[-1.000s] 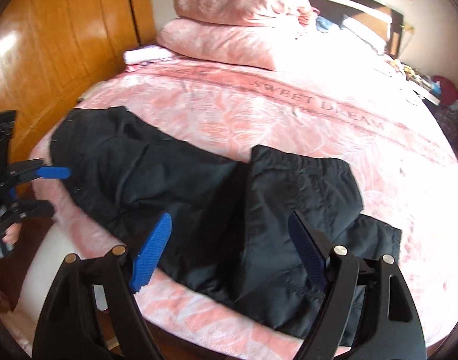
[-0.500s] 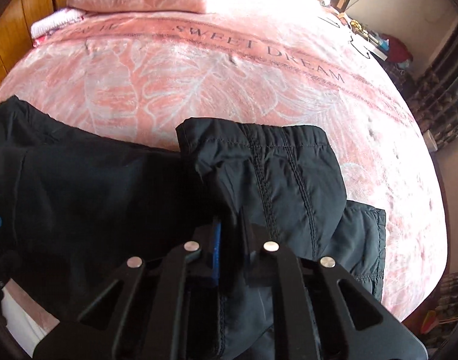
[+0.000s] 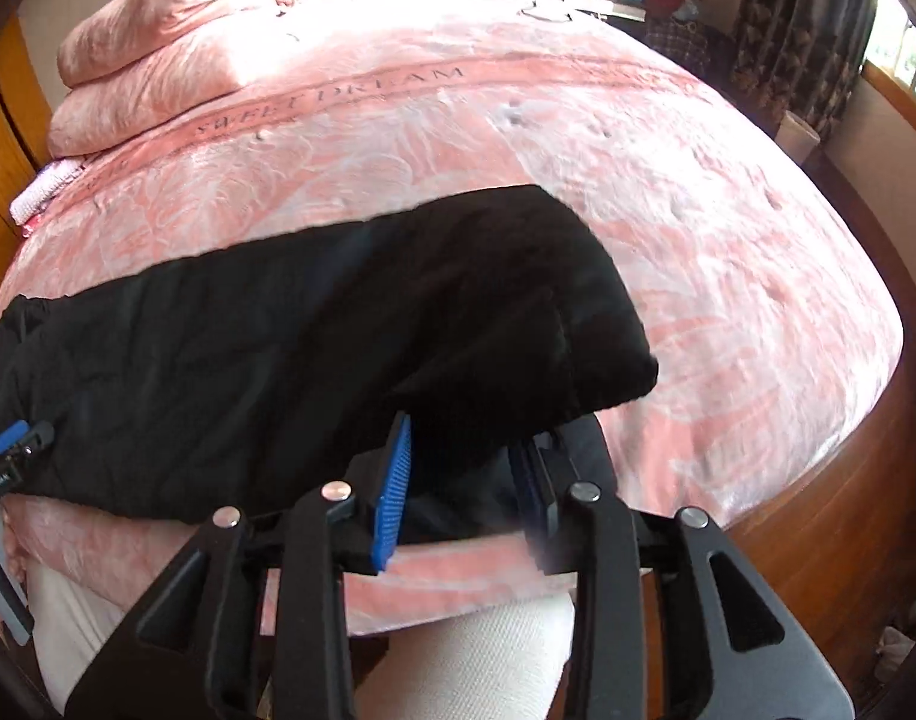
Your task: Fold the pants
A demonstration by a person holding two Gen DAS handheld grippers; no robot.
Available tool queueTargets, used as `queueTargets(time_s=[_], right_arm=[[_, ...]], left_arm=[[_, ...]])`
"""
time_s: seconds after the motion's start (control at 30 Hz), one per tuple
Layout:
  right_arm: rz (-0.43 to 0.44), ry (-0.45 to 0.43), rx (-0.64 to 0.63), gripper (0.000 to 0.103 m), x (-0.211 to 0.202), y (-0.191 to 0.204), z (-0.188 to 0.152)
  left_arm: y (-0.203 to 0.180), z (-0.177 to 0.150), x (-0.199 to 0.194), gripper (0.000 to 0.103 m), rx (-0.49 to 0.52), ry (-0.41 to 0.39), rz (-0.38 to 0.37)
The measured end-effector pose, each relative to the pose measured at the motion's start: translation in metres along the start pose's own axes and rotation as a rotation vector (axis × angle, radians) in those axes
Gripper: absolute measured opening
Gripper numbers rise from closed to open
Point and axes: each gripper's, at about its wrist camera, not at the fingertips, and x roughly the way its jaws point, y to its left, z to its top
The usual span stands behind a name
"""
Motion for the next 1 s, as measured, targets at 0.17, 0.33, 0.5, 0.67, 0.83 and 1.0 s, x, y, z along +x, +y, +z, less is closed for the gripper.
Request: queueTargets(time_s=[0.17,0.33,0.5,0.67,0.83,1.0], right_arm=[[0.012,-0.005,0.067,0.042,-0.002,-0.025,-0.007],[-0.091,-0.078,0.088,0.043,-0.021,-0.041,0.001],[-0.075,-0.089,-0.024,0.04,-0.023,-0.019,0.017],[0.163,-0.148,-0.329,0.045,-0.036,0.076,0.055],[0.417,-0.1,-0.693,0.047,-0.002,0.225,0.084],[0.542,0.041,-0.764,0.028,0.048,0.314,0.109]], left_arm=[[-0.002,0.002,-0.008,0.096,-0.02,-0.014,-0.013],[0.003,0.001,-0.011,0.096,-0.024,-0.035,0.006],[0.016,-0.005,-0.008,0.096,-0.034,-0.028,-0.009],[0.044,0.0,-0.037,0.096,-0.054,-0.128,0.041],[0.083,0.021,-0.045,0.096,-0.077,-0.163,0.089],[0.106,0.079,-0.027,0.095,-0.009,-0.111,-0.024]])
